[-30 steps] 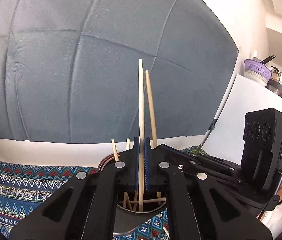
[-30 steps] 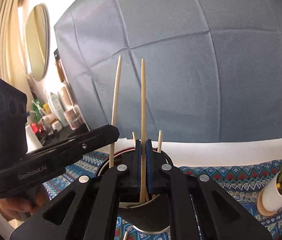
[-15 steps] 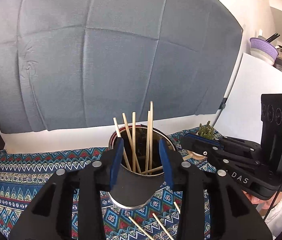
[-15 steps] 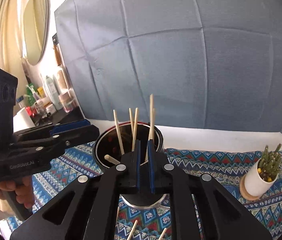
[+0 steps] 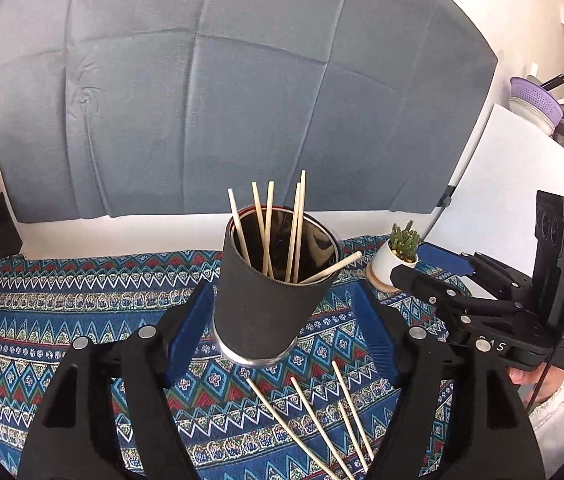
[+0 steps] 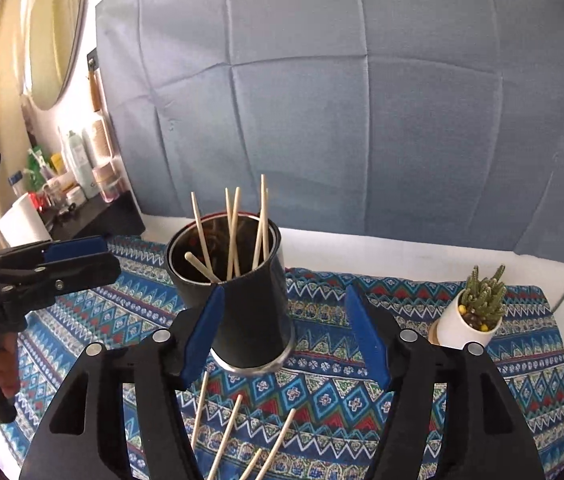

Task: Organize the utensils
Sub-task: 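Withdraw both tools from the cup toward the sticks on the cloth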

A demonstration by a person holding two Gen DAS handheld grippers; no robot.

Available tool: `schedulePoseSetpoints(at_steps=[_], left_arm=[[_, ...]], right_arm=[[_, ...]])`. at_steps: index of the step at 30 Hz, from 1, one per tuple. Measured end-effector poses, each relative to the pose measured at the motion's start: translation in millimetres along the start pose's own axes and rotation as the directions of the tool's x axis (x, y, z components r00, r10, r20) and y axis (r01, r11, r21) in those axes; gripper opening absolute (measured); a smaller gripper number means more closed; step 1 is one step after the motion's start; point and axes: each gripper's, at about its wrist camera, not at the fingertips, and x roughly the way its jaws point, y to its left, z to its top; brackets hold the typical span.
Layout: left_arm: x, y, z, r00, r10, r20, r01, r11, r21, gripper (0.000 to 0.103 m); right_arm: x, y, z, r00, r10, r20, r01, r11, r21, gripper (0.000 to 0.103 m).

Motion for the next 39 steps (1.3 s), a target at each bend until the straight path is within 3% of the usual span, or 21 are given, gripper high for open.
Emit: schedulePoseSetpoints(at_steps=[6,11,17,20,22,29,39], left_arm=[[-1.8,3.7,-13.9,0.999,0.032,-0.044,-0.033,0.999,-0.035,0.088],[1.7,11.3,-27.3,0.995,0.042,-0.094,-0.050,0.995,-0.090,0.091],[13.9,19.2,-53.9,0.982,0.066,-0.179,-0.086,0.990,-0.109,0.097],[24.7,24.0,-69.5,0.968,0.080,-0.239,-0.113,0.986,-0.125,0.097],[33.1,26.6,-80.7,0.952,0.113,-0.283,-0.156,0.979,-0.135,0.097],[60.2,31.5,-115.4,0.901,0.128,-0.415,-0.209,0.965,-0.156,0.097],[91.2,21.3,-130.2,0.842,0.165,-0.513,-0.244,0.966,-0.090,0.097]], right_arm=[[-8.1,-0.3,-13.0,0.999,-0.027,-0.037,0.026,1.000,-0.016,0.073],[-12.5,0.1,-25.6,0.996,-0.053,-0.069,0.051,0.998,-0.028,0.083],[-7.1,0.4,-44.8,0.984,-0.100,-0.145,0.092,0.994,-0.060,0.085],[-1.9,1.2,-56.6,0.976,-0.113,-0.189,0.101,0.992,-0.075,0.085],[1.9,0.6,-64.3,0.969,-0.122,-0.216,0.106,0.991,-0.081,0.085],[18.2,-0.9,-91.4,0.940,-0.142,-0.311,0.115,0.988,-0.105,0.085],[40.1,-1.7,-134.1,0.881,-0.167,-0.442,0.119,0.984,-0.136,0.085]])
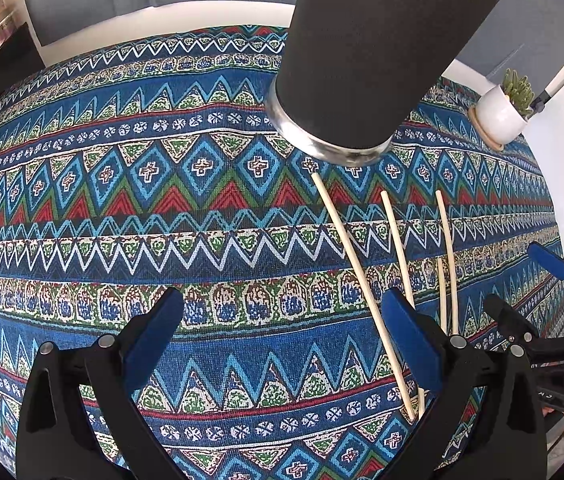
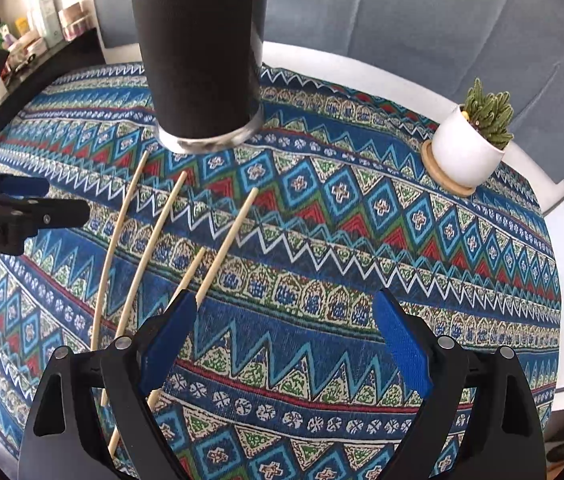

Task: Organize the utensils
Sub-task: 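Withdraw both tools from the cup toward the sticks on the cloth, then grasp a wooden stick with the right tool while the left tool grasps another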

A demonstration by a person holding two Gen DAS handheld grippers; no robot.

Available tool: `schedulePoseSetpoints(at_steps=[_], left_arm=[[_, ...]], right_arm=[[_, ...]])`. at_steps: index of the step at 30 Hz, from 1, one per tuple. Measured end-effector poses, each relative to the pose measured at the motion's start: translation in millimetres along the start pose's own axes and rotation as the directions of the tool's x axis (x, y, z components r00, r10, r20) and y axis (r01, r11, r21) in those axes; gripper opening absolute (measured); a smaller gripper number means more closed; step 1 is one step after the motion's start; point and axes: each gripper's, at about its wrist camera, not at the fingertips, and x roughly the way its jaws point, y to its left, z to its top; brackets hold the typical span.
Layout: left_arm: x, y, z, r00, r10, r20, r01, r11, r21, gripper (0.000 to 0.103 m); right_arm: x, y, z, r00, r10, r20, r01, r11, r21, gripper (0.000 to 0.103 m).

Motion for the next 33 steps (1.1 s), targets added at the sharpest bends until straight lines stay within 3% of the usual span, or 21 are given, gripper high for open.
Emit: schedulePoseSetpoints(at_steps=[13,22,26,29,33], left_arm=[[33.6,-30.1,18.3,0.992,0.079,-0.097,-0.073,0.995,0.062,0.097],[62.3,-62.7,36.2,0.980,0.161,-0.115,-0.147,0.982,0.122,0.098],[71.2,-74.5,41.2,0.981,0.160,-0.109,-0.148,0.982,0.114,0.099],[70.1,-71.0,38.4,0.980,0.159,-0.117,-0.147,0.983,0.106,0.099],[72.1,-69.4,39.7,0.973,0.160,-0.167,-0.139,0.982,0.129,0.099]], right_arm=[[20.8,10.2,-6.6,0.998,0.022,-0.067,-0.022,1.000,0.002,0.085],[35.8,17.0,3.7,0.994,0.037,-0.102,-0.033,0.999,0.039,0.088],[37.4,18.7,3.9,0.996,0.015,-0.089,-0.011,0.999,0.042,0.094],[42.0,6.7,-0.1,0.990,0.082,-0.111,-0.064,0.986,0.155,0.096],[45.0,3.1,4.2,0.988,0.080,-0.135,-0.060,0.988,0.145,0.096]])
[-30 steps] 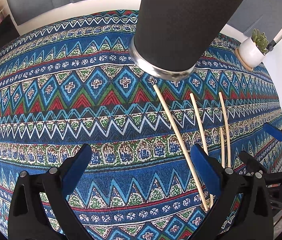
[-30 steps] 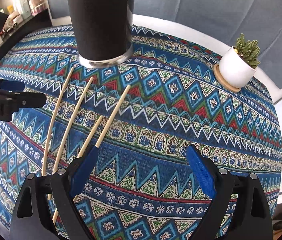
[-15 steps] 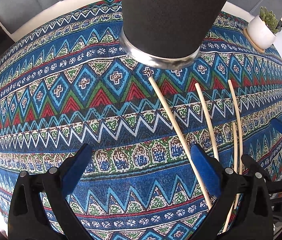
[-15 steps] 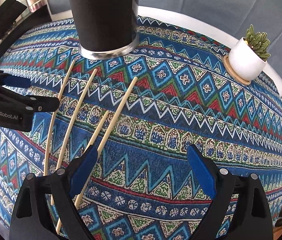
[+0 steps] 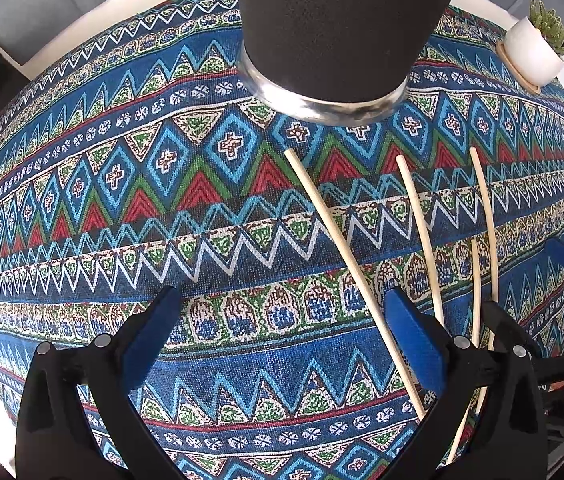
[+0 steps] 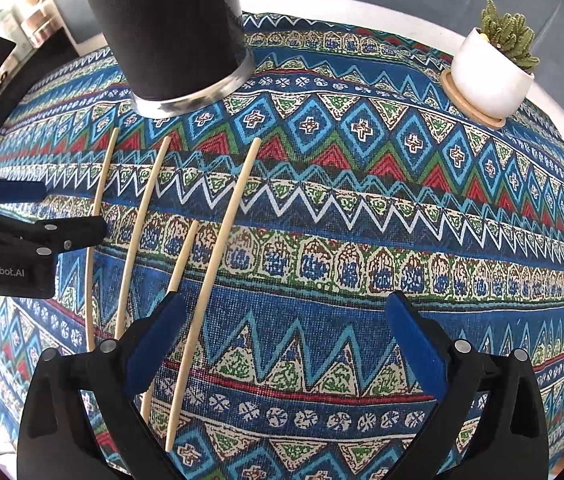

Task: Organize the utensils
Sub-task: 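Grasp a wooden stick with the right tool while the left tool grasps another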

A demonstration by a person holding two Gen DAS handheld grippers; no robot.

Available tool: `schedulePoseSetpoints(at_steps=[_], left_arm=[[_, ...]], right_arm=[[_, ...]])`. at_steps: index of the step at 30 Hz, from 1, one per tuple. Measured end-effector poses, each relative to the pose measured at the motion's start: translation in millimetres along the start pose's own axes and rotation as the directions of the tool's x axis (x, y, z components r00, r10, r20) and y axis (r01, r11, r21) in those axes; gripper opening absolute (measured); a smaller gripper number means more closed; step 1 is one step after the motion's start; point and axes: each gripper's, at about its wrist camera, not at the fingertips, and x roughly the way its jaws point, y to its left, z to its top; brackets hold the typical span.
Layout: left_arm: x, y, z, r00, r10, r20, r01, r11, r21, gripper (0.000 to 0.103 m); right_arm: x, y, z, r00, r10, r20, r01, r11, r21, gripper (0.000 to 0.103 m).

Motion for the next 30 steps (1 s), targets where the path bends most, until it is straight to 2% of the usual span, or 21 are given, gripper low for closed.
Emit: schedulePoseSetpoints(at_steps=[2,4,6,7,8,9,13,17,18,21,23,26,30], left_arm=[[-0.4,1.0,1.2,1.000,-0.004,-0.005,0.004,1.000,0.013,0.098],[1.0,-0.6,3.4,1.000,-0.005,0.003,0.005,1.000,0.020,0.098],[0.3,2.7,-0.3,1.000,-0.008,0.011,0.008,1.000,0.025,0.098],[-0.6,3.2,-3.2,1.000,-0.009,0.014,0.009,1.000,0.027,0.097],[-1.6,5.2,-5.5,1.000,-0.011,0.016,0.010,1.000,0.030,0.095],[-3.1,3.7,-6.3,1.000,-0.012,0.020,0.011,0.999,0.038,0.092],[-12.9,13.6,-19.7,0.999,-0.026,0.047,0.022,0.997,0.067,0.077],[-20.7,35.0,-31.8,0.993,-0.045,0.105,0.039,0.998,0.057,0.043],[-21.6,41.4,-33.8,0.993,-0.048,0.110,0.043,0.998,0.044,0.031],[-21.5,64.0,-38.2,0.992,-0.076,0.105,0.078,0.997,-0.010,0.007],[-21.5,74.0,-41.4,0.990,-0.097,0.098,0.101,0.994,-0.032,0.005],[-22.0,83.7,-47.7,0.992,-0.092,0.085,0.095,0.995,-0.032,0.005],[-23.7,103.9,-58.2,0.991,-0.110,0.070,0.116,0.989,-0.088,0.005]], right_arm=[[-0.1,1.5,1.8,1.000,0.002,-0.012,-0.003,1.000,-0.021,0.094],[0.7,3.4,3.1,1.000,0.012,-0.015,-0.013,0.999,-0.044,0.088],[-7.7,9.4,1.2,1.000,0.031,-0.002,-0.031,0.996,-0.084,0.058],[-11.9,13.4,-1.6,0.999,0.034,0.001,-0.034,0.995,-0.091,0.049],[-14.5,13.9,-0.9,0.999,0.041,0.003,-0.040,0.995,-0.095,0.025],[-16.0,15.0,-2.4,0.999,0.043,0.003,-0.042,0.995,-0.094,0.014],[-17.9,3.9,0.4,0.998,0.066,-0.011,-0.066,0.997,-0.040,0.007],[-20.9,-13.3,-0.9,0.996,0.083,-0.025,-0.083,0.997,-0.001,0.005],[-21.6,-16.5,-1.6,0.996,0.084,-0.028,-0.084,0.996,0.007,0.005],[-23.8,-27.2,-5.3,0.996,0.087,-0.033,-0.087,0.996,0.023,0.005],[-25.7,-38.0,-8.2,0.995,0.090,-0.038,-0.089,0.995,0.044,0.005],[-28.9,-51.9,-11.4,0.996,0.083,-0.039,-0.079,0.994,0.080,0.005],[-35.8,-76.7,-17.9,0.996,0.083,-0.036,-0.077,0.988,0.135,0.005]])
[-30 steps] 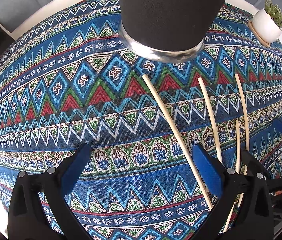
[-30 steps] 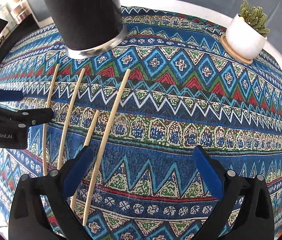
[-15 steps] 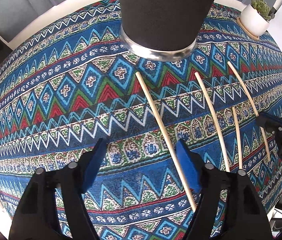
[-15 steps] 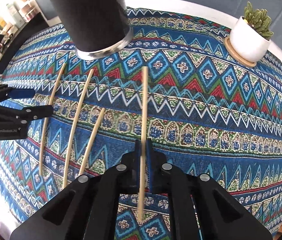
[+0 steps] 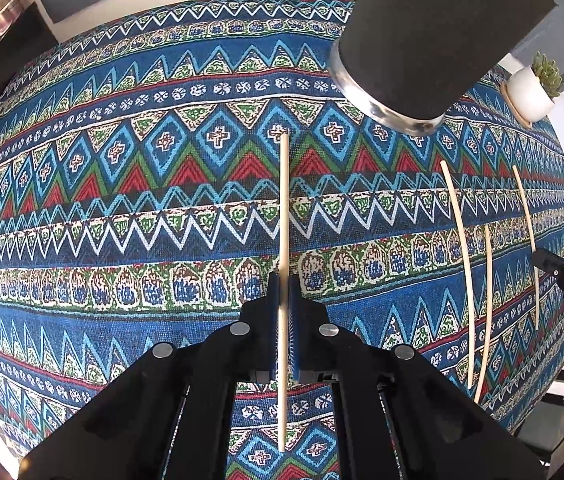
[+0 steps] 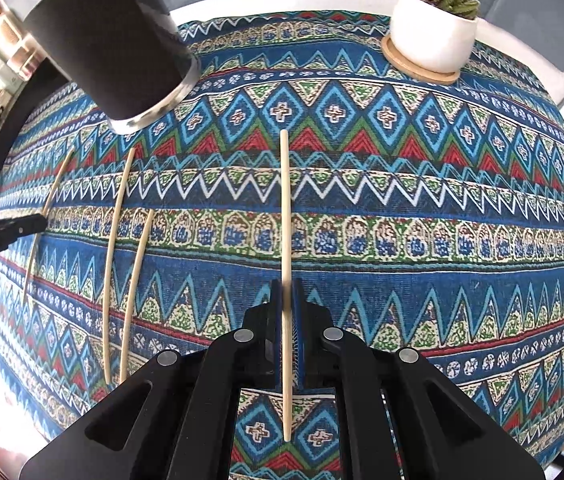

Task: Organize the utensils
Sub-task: 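Grasp a wooden stick with the right tool while the left tool grasps another, then lift both held sticks and carry them above the black cup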

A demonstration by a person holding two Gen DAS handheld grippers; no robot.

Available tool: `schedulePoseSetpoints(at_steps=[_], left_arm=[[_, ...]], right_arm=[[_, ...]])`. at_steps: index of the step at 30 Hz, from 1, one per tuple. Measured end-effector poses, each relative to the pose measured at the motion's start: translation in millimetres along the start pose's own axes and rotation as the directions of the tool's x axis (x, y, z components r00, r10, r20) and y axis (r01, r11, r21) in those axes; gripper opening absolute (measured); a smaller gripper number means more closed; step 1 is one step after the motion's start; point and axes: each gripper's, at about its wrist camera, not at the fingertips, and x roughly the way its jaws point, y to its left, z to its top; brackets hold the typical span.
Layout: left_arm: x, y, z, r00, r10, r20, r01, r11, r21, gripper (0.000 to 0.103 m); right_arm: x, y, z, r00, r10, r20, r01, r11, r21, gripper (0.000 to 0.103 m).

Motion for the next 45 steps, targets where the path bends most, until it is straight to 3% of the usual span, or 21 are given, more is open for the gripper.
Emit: schedulePoseSetpoints(at_steps=[9,16,22,31,33,39,45], left_arm=[[-42.7,41.6,7.5,0.999,0.016,0.046,-0.014,0.999,-0.039,0.005],[-91.8,53.7,22.8,0.991,0.008,0.135,-0.002,0.999,-0.045,0.005],[-146.7,45.3,49.4,0.971,0.019,0.238,-0.008,0.999,-0.047,0.005],[-209.8,28.9,81.7,0.925,-0.001,0.380,-0.001,1.000,0.004,0.005],[-213.4,16.4,87.8,0.917,-0.011,0.399,0.003,1.000,0.022,0.005],[-206.9,-36.8,95.7,0.893,-0.038,0.448,-0.025,0.991,0.134,0.005],[-212.7,-51.5,108.4,0.866,-0.142,0.480,0.061,0.982,0.181,0.005]], right_arm=[[-42.6,-44.6,8.3,0.994,0.035,0.106,-0.046,0.994,0.095,0.005],[-75.5,-28.5,21.5,0.981,0.027,0.194,-0.044,0.995,0.085,0.005],[-97.8,-13.0,49.8,0.960,0.031,0.279,-0.047,0.998,0.052,0.005],[-136.0,14.5,86.7,0.917,0.086,0.389,-0.093,0.996,0.000,0.005],[-142.6,22.2,94.9,0.903,0.101,0.418,-0.099,0.995,-0.027,0.005],[-152.0,39.9,116.4,0.824,0.223,0.520,-0.199,0.975,-0.102,0.005],[-156.0,62.4,137.7,0.751,0.298,0.589,-0.255,0.954,-0.158,0.005]])
